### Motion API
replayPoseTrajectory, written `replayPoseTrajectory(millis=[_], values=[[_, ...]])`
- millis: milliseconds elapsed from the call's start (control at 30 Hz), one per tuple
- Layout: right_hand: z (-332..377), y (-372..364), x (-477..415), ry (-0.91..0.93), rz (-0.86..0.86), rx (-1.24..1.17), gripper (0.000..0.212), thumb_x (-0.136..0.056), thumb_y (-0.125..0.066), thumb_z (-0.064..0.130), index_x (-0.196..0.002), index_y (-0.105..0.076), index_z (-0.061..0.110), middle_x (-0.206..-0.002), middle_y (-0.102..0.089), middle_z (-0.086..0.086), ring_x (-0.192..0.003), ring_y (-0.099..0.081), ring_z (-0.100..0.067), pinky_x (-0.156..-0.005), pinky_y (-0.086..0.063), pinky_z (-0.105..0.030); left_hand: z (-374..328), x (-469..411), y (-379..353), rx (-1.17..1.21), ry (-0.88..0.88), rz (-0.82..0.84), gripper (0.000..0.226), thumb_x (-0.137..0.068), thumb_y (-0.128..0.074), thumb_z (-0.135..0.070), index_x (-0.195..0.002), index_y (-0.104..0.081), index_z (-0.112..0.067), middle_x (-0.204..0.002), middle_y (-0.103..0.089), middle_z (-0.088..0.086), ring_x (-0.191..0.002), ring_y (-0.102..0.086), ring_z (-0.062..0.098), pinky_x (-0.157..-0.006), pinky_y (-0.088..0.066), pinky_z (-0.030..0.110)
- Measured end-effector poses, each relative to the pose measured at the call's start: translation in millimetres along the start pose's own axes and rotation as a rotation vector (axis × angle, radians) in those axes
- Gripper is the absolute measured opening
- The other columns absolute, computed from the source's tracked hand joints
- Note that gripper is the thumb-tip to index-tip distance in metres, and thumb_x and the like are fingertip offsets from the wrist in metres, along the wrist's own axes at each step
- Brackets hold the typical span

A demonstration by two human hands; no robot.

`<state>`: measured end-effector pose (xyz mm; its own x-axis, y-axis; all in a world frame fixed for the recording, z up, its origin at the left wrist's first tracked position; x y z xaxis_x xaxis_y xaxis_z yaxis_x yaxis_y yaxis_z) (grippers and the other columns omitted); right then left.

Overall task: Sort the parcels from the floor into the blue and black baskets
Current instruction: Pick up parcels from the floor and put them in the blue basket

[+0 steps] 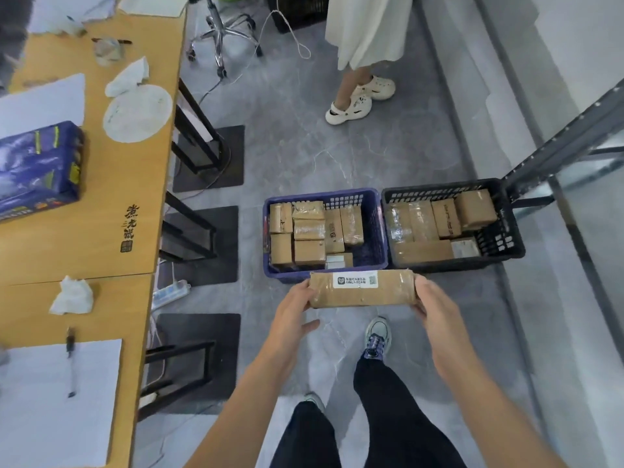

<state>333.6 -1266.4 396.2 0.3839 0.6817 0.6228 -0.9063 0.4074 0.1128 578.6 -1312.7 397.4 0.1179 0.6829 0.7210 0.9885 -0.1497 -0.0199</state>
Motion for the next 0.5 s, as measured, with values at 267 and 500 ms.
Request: replayPoseTrajectory(millis=[267, 500], values=[[3, -9, -97, -0.104, 0.019, 0.058, 0.027, -0.109, -0.048, 0.042, -0.110, -0.072, 0.030, -0.118, -0.074, 0.004, -0.120, -0.065, -0.016, -0.115, -0.044, -0.048, -12, -87, -17, 0.082, 0.113, -0.093, 0.040, -0.096, -0.058, -0.047, -0.128, -0.069, -0.027, -0.131, -0.069, -0.002, -0.124, -0.062, 0.015, -0.107, -0.049, 0.042], [8, -55, -186, -0.135, -0.019, 0.103, 0.016, -0.109, -0.046, 0.048, -0.111, -0.061, 0.043, -0.123, -0.063, 0.017, -0.124, -0.056, -0.008, -0.108, -0.041, -0.037, -29, -193, -5, 0.080, 0.140, -0.068, 0.059, -0.086, -0.059, -0.056, -0.136, -0.062, -0.024, -0.132, -0.069, 0.001, -0.126, -0.062, 0.019, -0.110, -0.047, 0.047]])
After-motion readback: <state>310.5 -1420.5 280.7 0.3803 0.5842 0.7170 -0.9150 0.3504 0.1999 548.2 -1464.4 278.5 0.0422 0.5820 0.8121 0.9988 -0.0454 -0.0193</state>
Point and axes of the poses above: each hand's wrist, its own x-axis away from the middle knuckle, its own y-axis out of the back of the hand, z = x × y, the point moved 7 cm from there along -x, towards the middle knuckle
